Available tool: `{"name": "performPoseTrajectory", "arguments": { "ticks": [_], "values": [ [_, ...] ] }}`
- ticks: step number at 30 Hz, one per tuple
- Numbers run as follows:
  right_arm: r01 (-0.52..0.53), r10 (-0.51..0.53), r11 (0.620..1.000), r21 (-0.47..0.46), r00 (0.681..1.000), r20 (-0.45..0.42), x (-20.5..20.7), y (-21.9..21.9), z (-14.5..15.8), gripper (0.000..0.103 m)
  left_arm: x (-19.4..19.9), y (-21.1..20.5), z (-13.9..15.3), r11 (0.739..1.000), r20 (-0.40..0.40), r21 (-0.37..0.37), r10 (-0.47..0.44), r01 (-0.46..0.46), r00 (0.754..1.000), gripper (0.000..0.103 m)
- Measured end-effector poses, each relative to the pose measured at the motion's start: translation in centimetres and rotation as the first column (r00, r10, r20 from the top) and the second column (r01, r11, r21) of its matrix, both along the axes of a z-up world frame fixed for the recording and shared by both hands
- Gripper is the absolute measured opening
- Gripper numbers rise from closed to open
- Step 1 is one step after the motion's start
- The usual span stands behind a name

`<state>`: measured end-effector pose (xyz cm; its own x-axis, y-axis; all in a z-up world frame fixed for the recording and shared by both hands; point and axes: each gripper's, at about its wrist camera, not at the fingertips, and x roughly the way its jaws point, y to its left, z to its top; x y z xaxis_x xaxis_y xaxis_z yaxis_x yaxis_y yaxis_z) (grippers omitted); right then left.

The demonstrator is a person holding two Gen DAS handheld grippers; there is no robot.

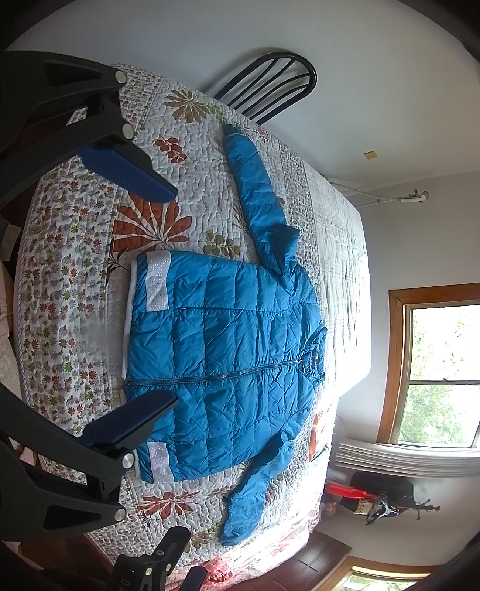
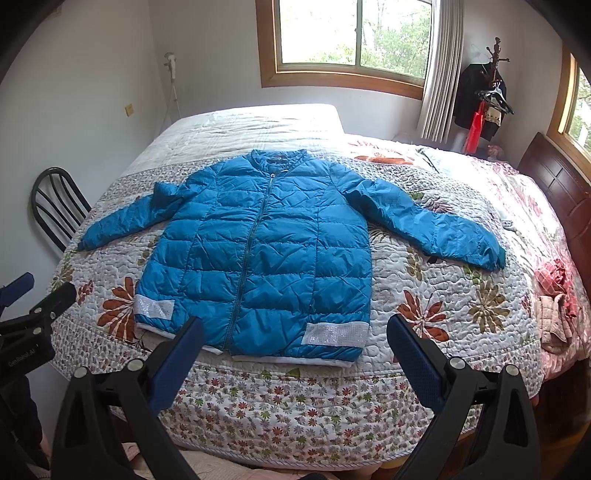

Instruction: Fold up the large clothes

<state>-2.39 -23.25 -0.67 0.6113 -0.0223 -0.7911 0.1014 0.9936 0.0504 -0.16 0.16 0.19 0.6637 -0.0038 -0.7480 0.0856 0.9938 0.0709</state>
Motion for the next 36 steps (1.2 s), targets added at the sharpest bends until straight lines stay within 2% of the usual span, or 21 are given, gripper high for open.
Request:
{"name": "performPoseTrajectory", "arguments": {
  "ticks": [36],
  "values": [
    [-0.002,0.002,1.000,0.002,1.000,-0.004,0.10,0.04,-0.17,0.099,0.47,0.12,0.26,1.000,-0.003,0.002,-0.001,0.001,1.000,0.100]
  ]
}}
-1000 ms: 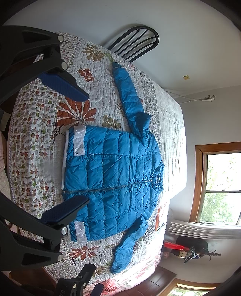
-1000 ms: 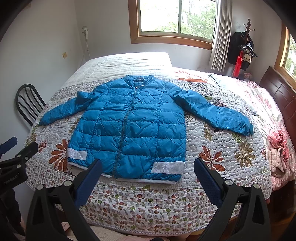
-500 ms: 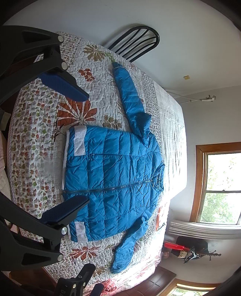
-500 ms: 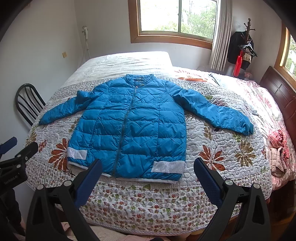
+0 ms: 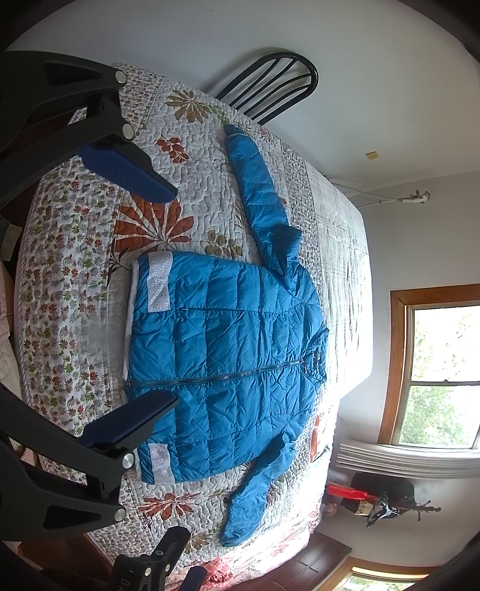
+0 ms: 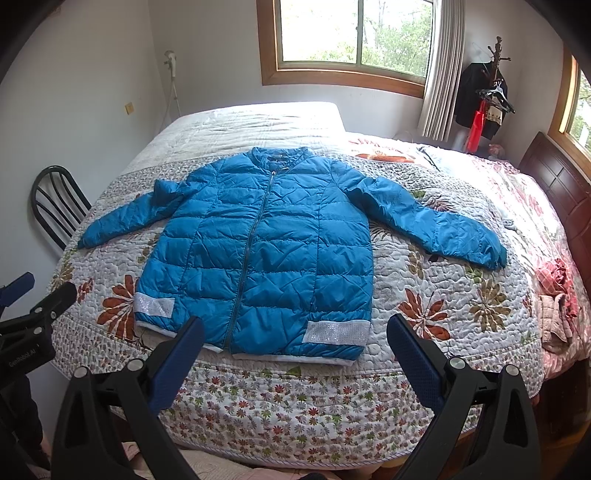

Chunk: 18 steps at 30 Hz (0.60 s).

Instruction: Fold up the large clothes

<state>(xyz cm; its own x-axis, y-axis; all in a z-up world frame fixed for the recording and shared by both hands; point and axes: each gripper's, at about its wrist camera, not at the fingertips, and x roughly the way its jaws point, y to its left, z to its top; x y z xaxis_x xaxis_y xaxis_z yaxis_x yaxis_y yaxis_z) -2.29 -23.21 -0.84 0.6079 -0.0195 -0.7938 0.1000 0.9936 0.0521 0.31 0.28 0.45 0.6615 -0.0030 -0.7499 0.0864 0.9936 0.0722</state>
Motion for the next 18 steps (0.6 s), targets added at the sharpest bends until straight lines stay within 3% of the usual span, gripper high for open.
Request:
{"name": "performPoseTrajectory", "arguments": {
  "ticks": [18],
  "values": [
    [0.001,-0.001,1.000,0.004,1.000,-0.004,0.17,0.01,-0.26,0.099,0.03,0.09,-0.03,1.000,-0.002,0.002,-0.001,0.001,1.000,0.100]
  ]
}}
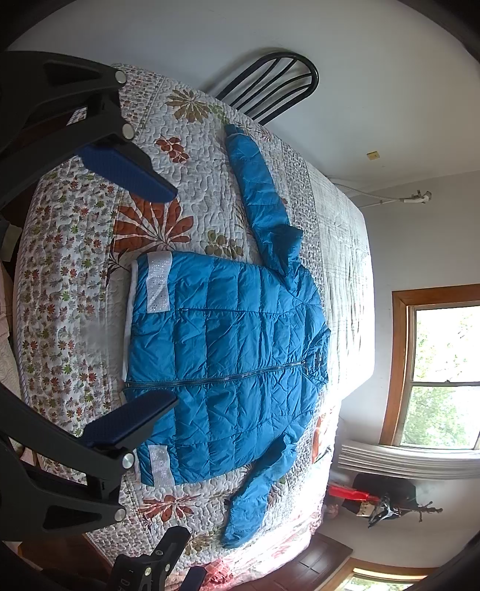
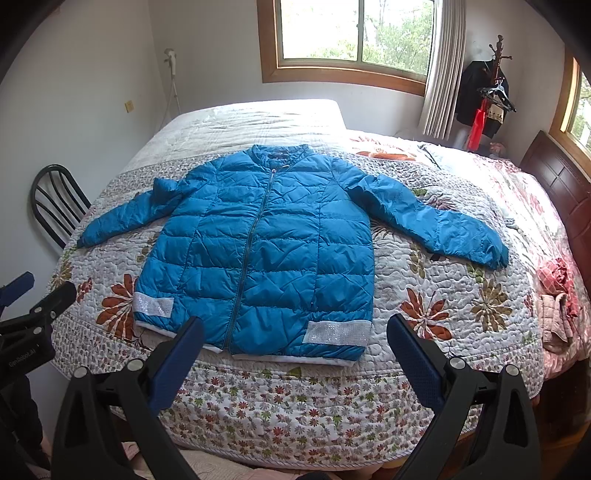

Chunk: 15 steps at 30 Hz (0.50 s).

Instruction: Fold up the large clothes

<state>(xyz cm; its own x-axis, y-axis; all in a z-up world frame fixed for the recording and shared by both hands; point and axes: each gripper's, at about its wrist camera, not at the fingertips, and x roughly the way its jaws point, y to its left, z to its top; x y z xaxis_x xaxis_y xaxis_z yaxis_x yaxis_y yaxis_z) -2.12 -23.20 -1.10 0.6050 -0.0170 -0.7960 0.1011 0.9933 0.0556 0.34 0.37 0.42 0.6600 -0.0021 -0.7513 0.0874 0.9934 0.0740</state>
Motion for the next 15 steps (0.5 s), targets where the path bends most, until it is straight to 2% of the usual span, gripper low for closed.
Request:
{"name": "performPoseTrajectory", "arguments": {
  "ticks": [8,15],
  "values": [
    [-0.018,0.019,1.000,0.017,1.000,-0.010,1.0,-0.2,-0.7,0.099,0.9,0.3,-0.8,1.000,-0.018,0.005,-0.005,0.005,1.000,0.100],
    [0.002,0.000,1.000,0.027,0.998,-0.059,3.4,-2.3,-2.6,0.099,3.7,-0.5,-2.3,0.999,-0.082,-0.019,-0.034,0.033,0.996,0.100]
  ]
}}
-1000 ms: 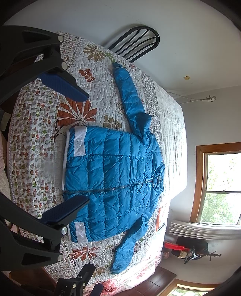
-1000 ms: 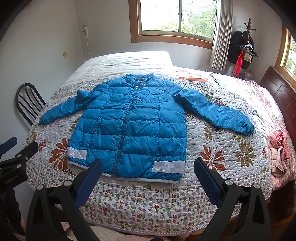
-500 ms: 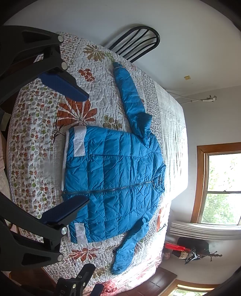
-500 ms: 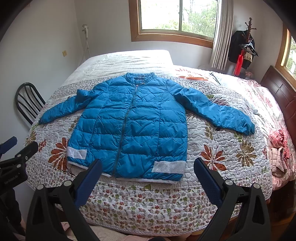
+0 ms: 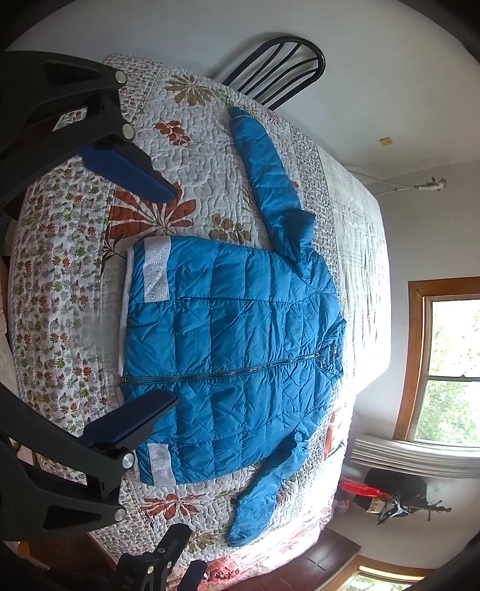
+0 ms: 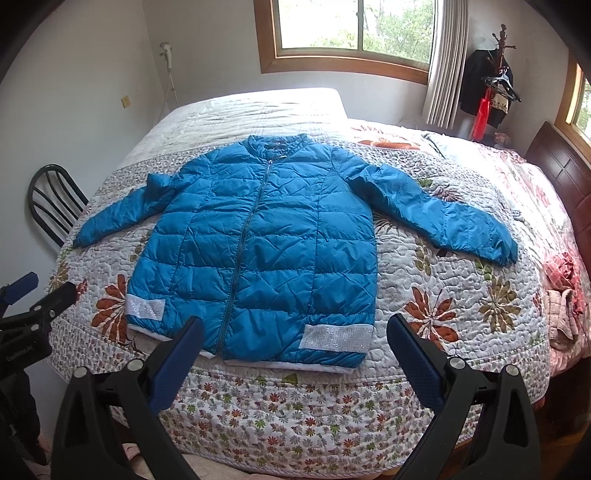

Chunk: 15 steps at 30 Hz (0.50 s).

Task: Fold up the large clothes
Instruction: 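Grasp the blue jacket sleeve cuff with the right gripper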

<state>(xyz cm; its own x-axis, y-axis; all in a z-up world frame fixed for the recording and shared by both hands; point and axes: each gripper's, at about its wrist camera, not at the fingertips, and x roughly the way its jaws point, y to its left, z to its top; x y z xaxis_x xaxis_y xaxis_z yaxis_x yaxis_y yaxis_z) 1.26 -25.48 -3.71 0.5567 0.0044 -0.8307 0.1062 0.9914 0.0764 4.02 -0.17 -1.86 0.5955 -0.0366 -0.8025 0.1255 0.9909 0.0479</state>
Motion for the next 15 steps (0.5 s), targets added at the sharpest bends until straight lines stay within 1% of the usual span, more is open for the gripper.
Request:
{"name": "performPoseTrajectory", "arguments": {
  "ticks": [3,6,8,10,12,15],
  "values": [
    [0.037,-0.037,0.999,0.000,0.999,0.011,1.3,-2.1,-0.8,0.099,1.9,-1.1,-0.6,1.000,-0.010,0.004,-0.025,0.025,1.000,0.100],
    [0.080,-0.080,0.997,-0.004,0.995,0.054,2.4,-4.7,-1.1,0.099,4.2,-2.9,-1.2,0.999,-0.007,-0.004,-0.044,0.044,0.999,0.100],
    [0.106,-0.110,0.993,0.052,0.990,0.092,3.4,-7.3,-1.3,0.099,5.9,-4.5,-1.4,0.999,0.014,-0.007,-0.052,0.052,0.999,0.100],
    [0.171,-0.179,0.982,0.084,0.979,0.093,4.7,-10.5,-1.7,0.099,7.8,-6.4,-1.5,0.997,0.048,-0.016,-0.068,0.069,0.997,0.100],
    [0.232,-0.239,0.970,0.078,0.967,0.086,6.0,-13.6,-2.2,0.099,10.0,-8.7,-1.7,0.994,0.061,-0.027,-0.100,0.101,0.993,0.100],
    [0.307,-0.308,0.951,0.024,0.948,0.085,7.6,-18.7,-3.0,0.099,13.2,-12.3,-2.0,0.990,0.061,-0.047,-0.129,0.132,0.990,0.100]
  ]
}}
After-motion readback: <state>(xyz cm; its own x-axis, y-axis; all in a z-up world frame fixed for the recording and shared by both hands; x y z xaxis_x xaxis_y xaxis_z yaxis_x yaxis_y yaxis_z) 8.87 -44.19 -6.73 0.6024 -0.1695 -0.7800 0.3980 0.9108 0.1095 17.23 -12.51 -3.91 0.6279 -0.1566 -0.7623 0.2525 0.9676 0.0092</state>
